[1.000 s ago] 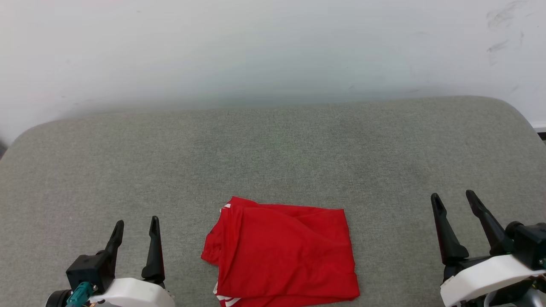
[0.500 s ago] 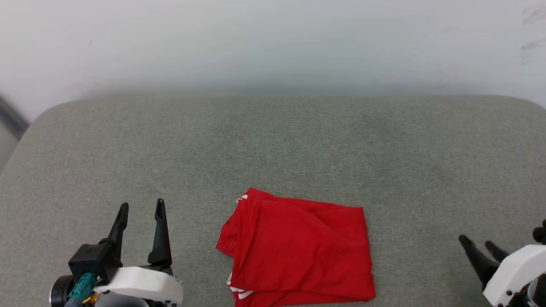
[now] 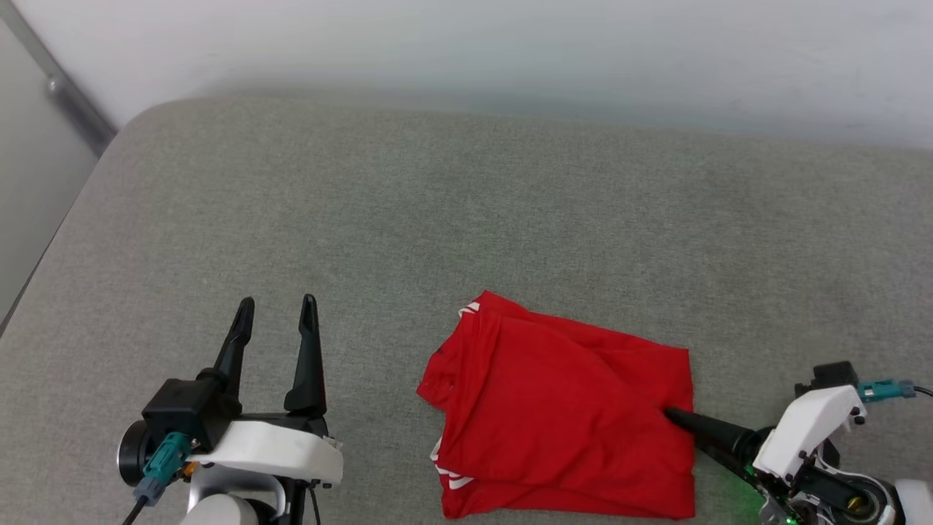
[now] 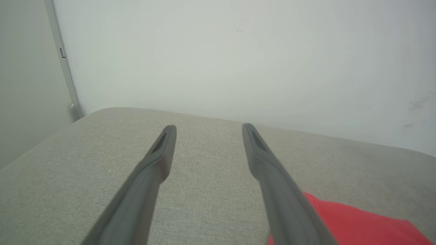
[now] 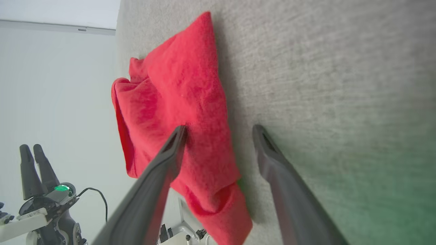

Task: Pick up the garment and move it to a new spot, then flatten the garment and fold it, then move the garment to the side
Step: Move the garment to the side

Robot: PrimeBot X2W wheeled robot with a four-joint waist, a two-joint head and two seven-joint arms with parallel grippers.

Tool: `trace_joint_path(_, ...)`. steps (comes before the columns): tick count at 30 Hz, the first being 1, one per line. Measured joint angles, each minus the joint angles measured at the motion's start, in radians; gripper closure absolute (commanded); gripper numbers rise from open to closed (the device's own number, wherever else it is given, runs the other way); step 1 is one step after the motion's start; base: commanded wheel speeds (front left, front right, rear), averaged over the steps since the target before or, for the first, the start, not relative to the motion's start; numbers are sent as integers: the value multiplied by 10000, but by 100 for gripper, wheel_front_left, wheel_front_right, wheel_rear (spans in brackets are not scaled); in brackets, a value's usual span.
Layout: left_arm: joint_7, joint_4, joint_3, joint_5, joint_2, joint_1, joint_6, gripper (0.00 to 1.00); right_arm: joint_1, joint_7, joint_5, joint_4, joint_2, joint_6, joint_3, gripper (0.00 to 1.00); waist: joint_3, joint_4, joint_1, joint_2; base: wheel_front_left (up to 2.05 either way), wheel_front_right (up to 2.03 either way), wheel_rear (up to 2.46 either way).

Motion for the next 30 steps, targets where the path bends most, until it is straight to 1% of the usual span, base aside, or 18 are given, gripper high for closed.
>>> trace_joint_path(5,0,171,42,6,-6,-105,-107,0,-574,-8,750,955,92,10,485,0,254,315,0,1,0,0,0)
trace_joint_path(6,0,192,61,6,4,-114,-117,0,-632,-19,821,1062,92,10,616,51,277,350,0,0,0,0,0)
trace_joint_path(7,-2,221,79,6,6,-127,-119,0,-662,-44,926,1168,92,12,708,65,284,370,0,0,0,0,0)
trace_joint_path(8,-2,251,98,4,10,-130,-123,0,-724,-48,1011,1256,90,12,821,100,275,370,-1,0,0,0,0)
trace_joint_path(13,-2,382,111,-17,-10,-133,-165,0,-745,-497,1011,1220,35,0,1607,100,63,274,0,0,0,0,0)
trace_joint_path(15,-2,412,109,-19,-2,-112,-184,0,-741,-828,788,989,-167,0,2013,100,-85,186,0,0,0,0,0)
trace_joint_path(18,-2,437,132,-29,56,27,-184,0,-748,-1358,136,564,-679,0,2761,100,-309,-30,0,0,0,0,0)
trace_joint_path(23,0,380,209,-100,150,306,-113,0,-784,-2136,-1645,173,-1567,0,4004,100,-637,-645,0,0,0,0,0)
trace_joint_path(26,0,297,221,-111,148,438,-96,0,-885,-2351,-2748,205,-1985,0,4320,100,-769,-1147,-1,0,0,0,0)
trace_joint_path(30,-2,117,211,-88,128,469,-71,0,-1276,-2268,-3854,408,-2261,2,4521,100,-823,-1926,0,0,0,0,0)
